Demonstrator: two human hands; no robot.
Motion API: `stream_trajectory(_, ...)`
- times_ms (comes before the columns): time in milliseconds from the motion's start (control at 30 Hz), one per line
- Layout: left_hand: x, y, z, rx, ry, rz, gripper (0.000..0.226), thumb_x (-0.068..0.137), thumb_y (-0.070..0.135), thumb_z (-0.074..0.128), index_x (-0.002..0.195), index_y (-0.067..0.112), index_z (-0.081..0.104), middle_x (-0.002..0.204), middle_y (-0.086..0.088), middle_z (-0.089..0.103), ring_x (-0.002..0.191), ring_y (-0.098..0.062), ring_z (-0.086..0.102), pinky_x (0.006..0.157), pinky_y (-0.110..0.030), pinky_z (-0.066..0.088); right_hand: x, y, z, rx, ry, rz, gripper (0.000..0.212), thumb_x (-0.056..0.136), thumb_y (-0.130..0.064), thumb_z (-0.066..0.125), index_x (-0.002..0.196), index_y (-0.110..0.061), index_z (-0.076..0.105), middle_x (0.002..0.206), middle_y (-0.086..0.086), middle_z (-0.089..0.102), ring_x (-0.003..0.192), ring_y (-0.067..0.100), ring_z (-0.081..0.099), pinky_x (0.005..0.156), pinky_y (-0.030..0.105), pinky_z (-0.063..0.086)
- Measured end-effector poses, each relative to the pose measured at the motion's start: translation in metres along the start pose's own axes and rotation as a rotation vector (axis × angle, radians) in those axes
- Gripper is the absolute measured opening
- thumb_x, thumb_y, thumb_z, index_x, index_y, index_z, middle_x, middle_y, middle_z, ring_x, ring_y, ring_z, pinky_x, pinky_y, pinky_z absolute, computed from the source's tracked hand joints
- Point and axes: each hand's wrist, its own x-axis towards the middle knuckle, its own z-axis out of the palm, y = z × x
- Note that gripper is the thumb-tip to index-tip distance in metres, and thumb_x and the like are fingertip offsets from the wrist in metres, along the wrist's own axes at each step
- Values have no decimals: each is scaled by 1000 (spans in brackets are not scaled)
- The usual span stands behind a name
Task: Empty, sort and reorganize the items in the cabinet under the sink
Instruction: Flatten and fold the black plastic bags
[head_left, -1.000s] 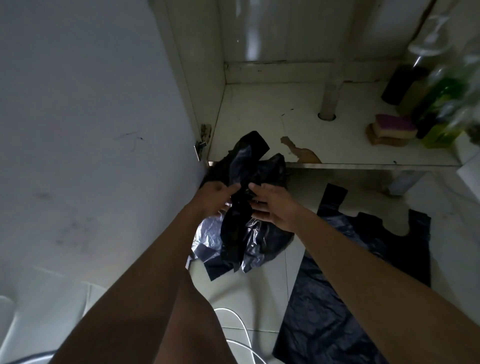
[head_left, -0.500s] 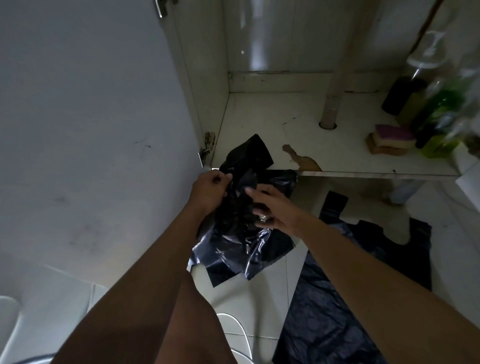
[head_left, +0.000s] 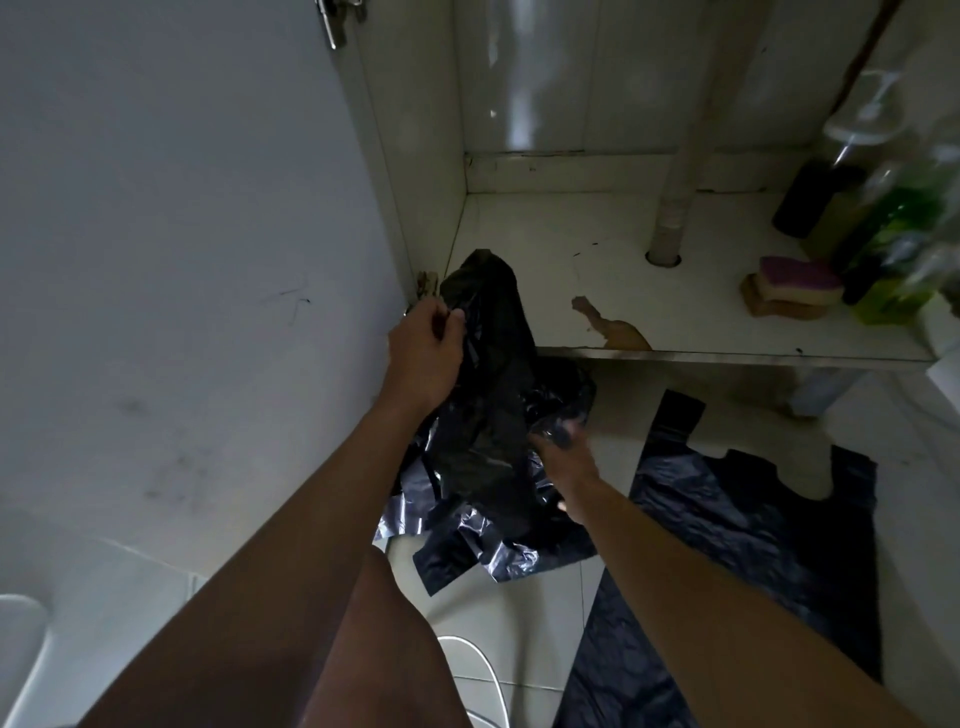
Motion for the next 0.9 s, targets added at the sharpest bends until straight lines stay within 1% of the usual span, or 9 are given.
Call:
stream_trajectory(100, 3, 5, 6, -14, -11, 39, 24, 100, 35, 49, 92, 13, 55, 80, 0, 60, 83, -28, 65, 75, -51, 59, -11, 3, 18, 1, -370, 113, 30, 97, -46, 53, 124, -37, 61, 125, 1, 67, 106, 23, 62, 98, 48, 50)
stream_trajectory(233, 11, 24, 14, 6, 14, 139, 22, 99, 37, 45, 93, 17, 52, 82, -4, 63, 78, -25, 64, 75, -48, 58, -28, 5, 48, -303, -570, 1, 31, 102, -23, 48, 129, -12, 58, 124, 12, 65, 104, 25, 65, 97, 46, 52)
stream_trajectory(300, 15, 36, 19, 20, 14, 199, 21, 101, 33, 44, 93, 15, 51, 81, -10, 62, 71, -23, 61, 70, -46, 56, -24, 9, 48, -431, -561, -65, 28, 100, -24, 52, 126, -16, 59, 122, 10, 68, 100, 29, 71, 79, 37, 58)
stream_trajectory(367, 18, 46, 25, 35, 14, 243, 19, 102, 28, 44, 95, 12, 52, 80, -11, 62, 67, -21, 58, 65, -38, 50, -17, 10, 30, -498, -424, -198, 25, 94, -29, 63, 116, -17, 68, 100, 5, 74, 78, 24, 75, 60, 31, 58)
stream_trajectory(500, 23, 58, 40, 84, -5, 275, 16, 101, 22, 48, 96, 9, 55, 75, 0, 60, 64, -11, 52, 62, -25, 38, -5, -9, -45, -593, -7, -504, 26, 88, -34, 68, 111, -21, 70, 75, -4, 69, 71, 17, 67, 73, 36, 58)
stream_trajectory(567, 25, 67, 47, 117, -39, 282, 15, 100, 23, 51, 94, 12, 58, 74, 9, 57, 63, -1, 50, 61, -18, 35, -11, -34, -85, -525, 107, -672, 52, 88, -32, 66, 136, -21, 50, 89, -4, 64, 79, 12, 61, 70, 28, 50)
stream_trajectory(633, 27, 79, 56, 181, -79, 290, 18, 99, 26, 55, 99, 11, 66, 84, 7, 63, 71, -3, 53, 63, -12, 34, -24, -65, -118, -492, 184, -962, 76, 89, -23, 68, 152, -28, 27, 128, 1, 55, 101, 12, 58, 78, 23, 50)
stream_trajectory(700, 28, 95, 65, 212, -121, 287, 24, 96, 29, 60, 105, 10, 71, 95, 0, 70, 82, -7, 56, 72, -14, 37, -39, -92, -142, -646, 253, -1192, 81, 89, -19, 66, 155, -34, 21, 135, 1, 44, 91, 18, 59, 68, 32, 54)
stream_trajectory(900, 37, 152, 89, 67, -319, 91, 18, 88, 36, 70, 91, 20, 79, 89, 0, 75, 86, -17, 70, 83, -33, 58, -69, -137, -200, -1067, 458, -1456, 29, 88, -28, 68, 116, -24, 68, 114, 2, 55, 82, 20, 59, 56, 31, 49)
